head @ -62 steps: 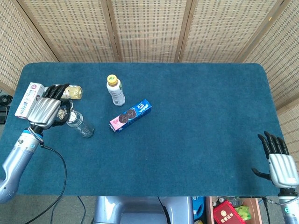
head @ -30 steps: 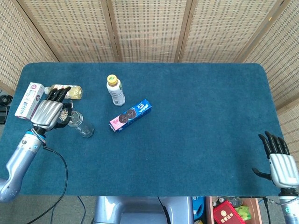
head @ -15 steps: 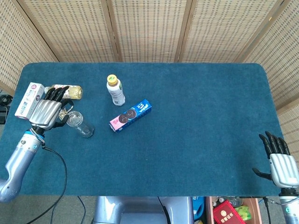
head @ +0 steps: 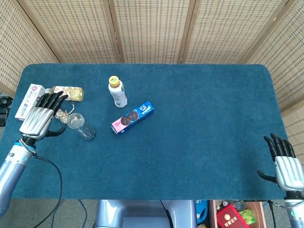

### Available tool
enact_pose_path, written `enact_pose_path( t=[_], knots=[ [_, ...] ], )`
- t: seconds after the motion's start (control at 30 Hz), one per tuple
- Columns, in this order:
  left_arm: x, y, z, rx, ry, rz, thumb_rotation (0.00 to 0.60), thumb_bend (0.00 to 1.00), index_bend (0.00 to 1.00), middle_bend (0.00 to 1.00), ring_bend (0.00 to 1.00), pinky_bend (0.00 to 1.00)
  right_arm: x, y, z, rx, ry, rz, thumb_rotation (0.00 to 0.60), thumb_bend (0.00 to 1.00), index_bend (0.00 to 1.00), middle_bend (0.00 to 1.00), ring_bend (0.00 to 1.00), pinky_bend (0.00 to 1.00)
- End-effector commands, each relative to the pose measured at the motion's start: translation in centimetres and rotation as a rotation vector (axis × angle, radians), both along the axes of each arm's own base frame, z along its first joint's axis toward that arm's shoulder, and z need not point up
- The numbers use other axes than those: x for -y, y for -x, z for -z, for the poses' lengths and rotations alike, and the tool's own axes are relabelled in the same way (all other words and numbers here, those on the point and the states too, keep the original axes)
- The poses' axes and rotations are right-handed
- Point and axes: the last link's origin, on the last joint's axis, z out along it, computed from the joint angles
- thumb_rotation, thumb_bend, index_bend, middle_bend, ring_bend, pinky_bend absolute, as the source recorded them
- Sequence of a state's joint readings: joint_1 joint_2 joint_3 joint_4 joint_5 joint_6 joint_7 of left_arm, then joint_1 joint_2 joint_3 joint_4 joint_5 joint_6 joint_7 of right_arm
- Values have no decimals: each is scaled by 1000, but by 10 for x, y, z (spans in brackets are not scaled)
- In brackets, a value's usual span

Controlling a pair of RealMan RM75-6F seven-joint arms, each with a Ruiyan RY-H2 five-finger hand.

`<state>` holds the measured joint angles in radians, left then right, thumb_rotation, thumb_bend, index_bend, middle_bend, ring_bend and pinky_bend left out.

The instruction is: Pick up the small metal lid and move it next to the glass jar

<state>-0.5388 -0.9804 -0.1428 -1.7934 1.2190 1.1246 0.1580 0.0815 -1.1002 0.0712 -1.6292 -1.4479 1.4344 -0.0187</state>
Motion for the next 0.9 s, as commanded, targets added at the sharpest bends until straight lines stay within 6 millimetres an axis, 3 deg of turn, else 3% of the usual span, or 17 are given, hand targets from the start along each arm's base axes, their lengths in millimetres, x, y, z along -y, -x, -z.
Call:
enact_pose_path(
  t=[0.03,0.27,0.57,0.9],
  knots=[
    [20,9,1,16,-8,-2,600,197,0,0,0,0,0,0,0,-2,0,-6,600,18,0,0,0,0],
    [64,36,12,33,-54,-3,600,185,0,0,0,0,1,-3,2,-11,8,-28,600,16,0,0,0,0],
    [120,78,26,-69,-147,-45,600,184,0,0,0,0,3,-6,11,-38,-6,-46,600,17,0,0,0,0],
    [150,109,39,-128,-189,-115,600,184,0,0,0,0,5,-7,19,-60,-21,-47,600,16,0,0,0,0]
  ],
)
